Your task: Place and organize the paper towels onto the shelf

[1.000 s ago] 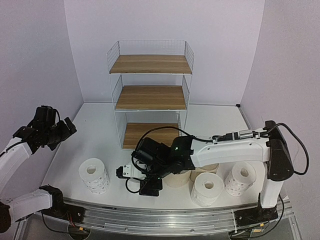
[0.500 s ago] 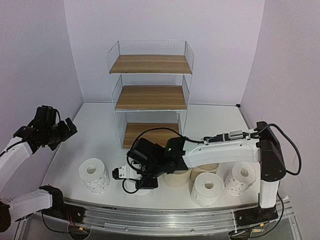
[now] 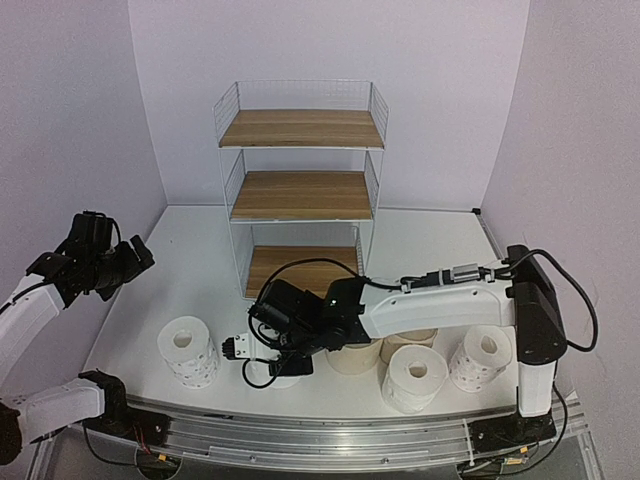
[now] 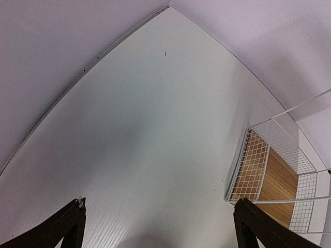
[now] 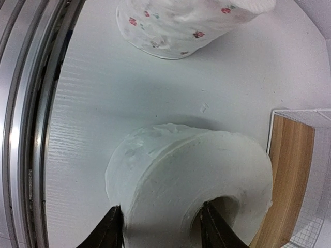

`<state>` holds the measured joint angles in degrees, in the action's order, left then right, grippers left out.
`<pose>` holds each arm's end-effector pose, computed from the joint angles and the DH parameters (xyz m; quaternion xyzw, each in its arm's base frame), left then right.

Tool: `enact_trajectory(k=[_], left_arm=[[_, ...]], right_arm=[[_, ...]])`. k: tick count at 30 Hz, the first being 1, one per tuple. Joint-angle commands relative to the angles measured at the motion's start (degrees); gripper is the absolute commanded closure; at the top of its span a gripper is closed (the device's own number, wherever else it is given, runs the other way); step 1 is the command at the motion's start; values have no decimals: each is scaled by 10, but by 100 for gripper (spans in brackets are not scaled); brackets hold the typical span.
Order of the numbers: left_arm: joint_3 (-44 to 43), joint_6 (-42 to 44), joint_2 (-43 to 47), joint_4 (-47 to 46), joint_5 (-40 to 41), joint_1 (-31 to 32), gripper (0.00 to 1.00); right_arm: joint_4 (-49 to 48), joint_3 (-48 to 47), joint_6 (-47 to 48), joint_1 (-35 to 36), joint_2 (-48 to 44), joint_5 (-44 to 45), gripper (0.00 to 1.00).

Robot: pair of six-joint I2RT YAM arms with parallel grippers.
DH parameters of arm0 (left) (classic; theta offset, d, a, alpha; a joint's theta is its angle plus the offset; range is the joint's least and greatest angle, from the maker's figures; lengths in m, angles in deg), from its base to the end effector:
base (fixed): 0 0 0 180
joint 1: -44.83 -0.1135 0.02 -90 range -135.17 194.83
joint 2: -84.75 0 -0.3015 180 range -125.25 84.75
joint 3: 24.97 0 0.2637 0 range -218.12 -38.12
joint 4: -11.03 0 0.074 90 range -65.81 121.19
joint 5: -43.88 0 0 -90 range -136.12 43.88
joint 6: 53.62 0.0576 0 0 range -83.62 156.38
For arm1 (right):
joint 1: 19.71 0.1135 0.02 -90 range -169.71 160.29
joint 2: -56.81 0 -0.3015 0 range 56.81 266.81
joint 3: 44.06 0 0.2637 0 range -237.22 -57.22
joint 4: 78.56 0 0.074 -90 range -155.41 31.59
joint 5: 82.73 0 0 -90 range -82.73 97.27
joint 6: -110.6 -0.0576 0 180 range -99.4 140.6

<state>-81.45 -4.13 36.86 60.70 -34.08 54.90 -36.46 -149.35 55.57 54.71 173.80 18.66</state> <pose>0.1762 -0.0191 0.2909 -0.2795 0.8621 -0.0896 0.4131 0.1431 0.4710 0.2234 -0.7541 0.5718 0.0155 0.3228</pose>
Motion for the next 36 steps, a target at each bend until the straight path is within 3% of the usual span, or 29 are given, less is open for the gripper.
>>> enact_trajectory(k=[1, 8, 13, 25, 36], left_arm=[[0, 0, 4, -3, 10, 0, 0], [0, -2, 3, -3, 13, 0, 0], [0, -4, 7, 0, 16, 0, 0], [0, -8, 12, 3, 27, 0, 0], [-3, -3, -1, 0, 21, 0, 0]], right_arm=[[8, 1, 2, 0, 17, 22, 64], [8, -7, 18, -1, 10, 24, 90], [2, -32, 29, -5, 7, 45, 100], [-37, -38, 57, -101, -30, 48, 100], [-96, -46, 116, -147, -13, 92, 100]])
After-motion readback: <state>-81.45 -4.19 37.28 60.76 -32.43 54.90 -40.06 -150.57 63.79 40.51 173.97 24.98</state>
